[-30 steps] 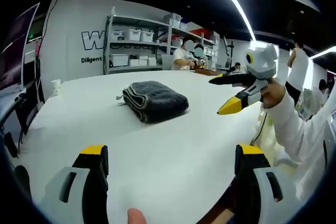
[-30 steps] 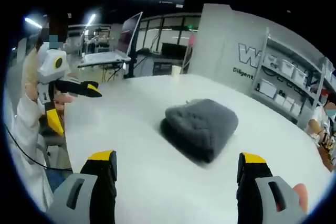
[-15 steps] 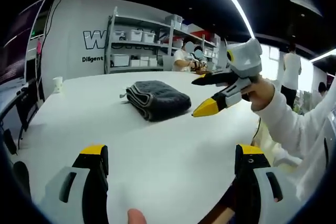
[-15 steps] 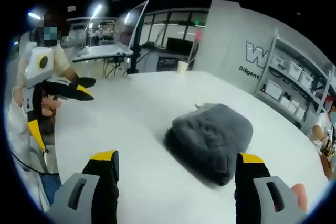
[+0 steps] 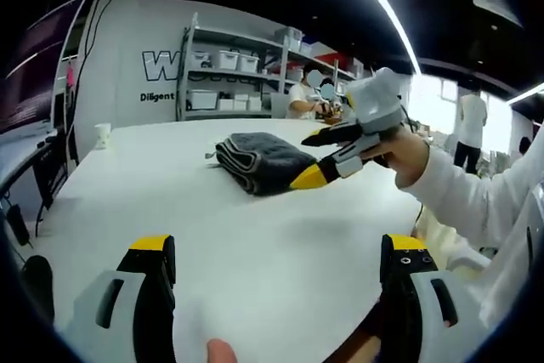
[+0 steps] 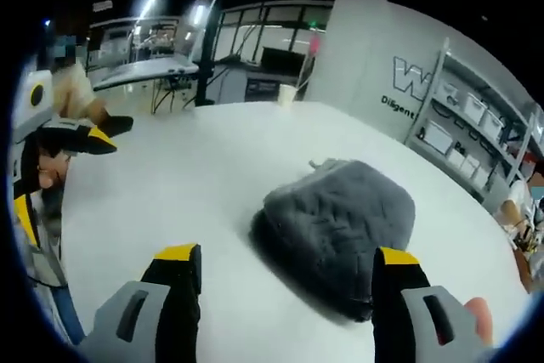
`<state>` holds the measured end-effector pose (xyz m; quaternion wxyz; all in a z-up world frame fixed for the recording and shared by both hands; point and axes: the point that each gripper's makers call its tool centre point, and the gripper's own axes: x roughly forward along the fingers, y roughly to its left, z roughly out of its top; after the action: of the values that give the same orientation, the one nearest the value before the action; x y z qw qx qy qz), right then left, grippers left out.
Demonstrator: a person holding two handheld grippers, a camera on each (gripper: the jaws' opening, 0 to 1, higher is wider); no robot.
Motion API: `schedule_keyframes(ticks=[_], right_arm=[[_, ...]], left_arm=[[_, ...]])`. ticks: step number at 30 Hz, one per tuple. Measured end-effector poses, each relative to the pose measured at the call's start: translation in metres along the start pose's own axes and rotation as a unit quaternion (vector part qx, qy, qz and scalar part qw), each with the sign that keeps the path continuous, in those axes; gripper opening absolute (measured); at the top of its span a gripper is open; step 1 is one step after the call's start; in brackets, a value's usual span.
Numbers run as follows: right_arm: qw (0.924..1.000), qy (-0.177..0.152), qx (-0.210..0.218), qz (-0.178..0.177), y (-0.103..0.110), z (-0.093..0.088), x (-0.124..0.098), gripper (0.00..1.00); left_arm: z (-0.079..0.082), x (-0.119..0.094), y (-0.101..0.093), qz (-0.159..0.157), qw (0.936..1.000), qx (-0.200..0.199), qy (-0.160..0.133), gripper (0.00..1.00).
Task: Open the folded towel by lifting each exposed corner and separating the folded layers until the towel lies flat within the target outline without major curled edges
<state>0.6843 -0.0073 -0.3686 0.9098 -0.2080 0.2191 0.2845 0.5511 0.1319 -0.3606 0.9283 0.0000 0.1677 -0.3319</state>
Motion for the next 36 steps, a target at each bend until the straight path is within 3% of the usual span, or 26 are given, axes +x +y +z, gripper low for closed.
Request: schedule_keyframes(ticks=[8,17,23,36], right_arm=[[0.9994,-0.018,-0.019,-0.021,-0.001,0.009,0.014,0.73],[0.9947,-0.027,-0.080,-0.058,-0.004,0.011,0.025,0.57],[0.9928,-0.028,-0.095,-0.067,-0.002,0.010,0.030,0.48],[0.9724,-0.027,-0.209,-0.101,0.000,0.015,0.043,0.36]], left_arm=[[0.000,0.001,-0.001,-0.004,1.0000,0.002,-0.002,1.00],[0.000,0.003,-0.002,-0.007,1.0000,0.001,-0.003,1.00],[-0.001,0.002,0.000,-0.005,1.0000,-0.002,-0.005,1.00],[-0.001,0.003,0.003,-0.006,1.0000,-0.004,-0.007,1.00]])
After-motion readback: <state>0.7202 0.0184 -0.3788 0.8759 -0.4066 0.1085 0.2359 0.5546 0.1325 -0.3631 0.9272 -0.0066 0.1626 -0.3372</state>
